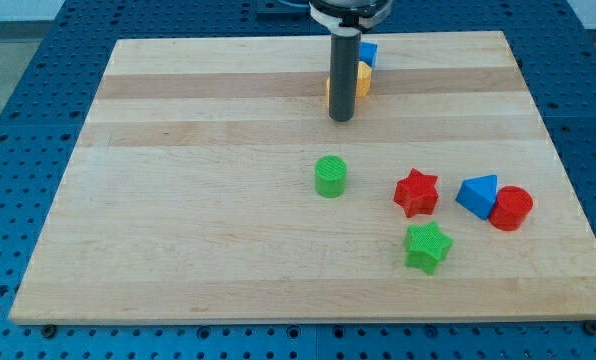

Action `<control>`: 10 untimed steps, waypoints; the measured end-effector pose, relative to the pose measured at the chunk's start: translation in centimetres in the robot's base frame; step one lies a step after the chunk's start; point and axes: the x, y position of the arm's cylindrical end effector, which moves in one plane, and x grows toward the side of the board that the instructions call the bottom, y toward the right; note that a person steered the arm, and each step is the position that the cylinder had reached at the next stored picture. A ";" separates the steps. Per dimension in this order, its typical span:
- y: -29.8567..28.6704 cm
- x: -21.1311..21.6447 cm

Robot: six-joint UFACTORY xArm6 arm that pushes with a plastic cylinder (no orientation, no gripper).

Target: Slide the yellow blocks to the bottom of the cube

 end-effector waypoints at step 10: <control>5.5 2.0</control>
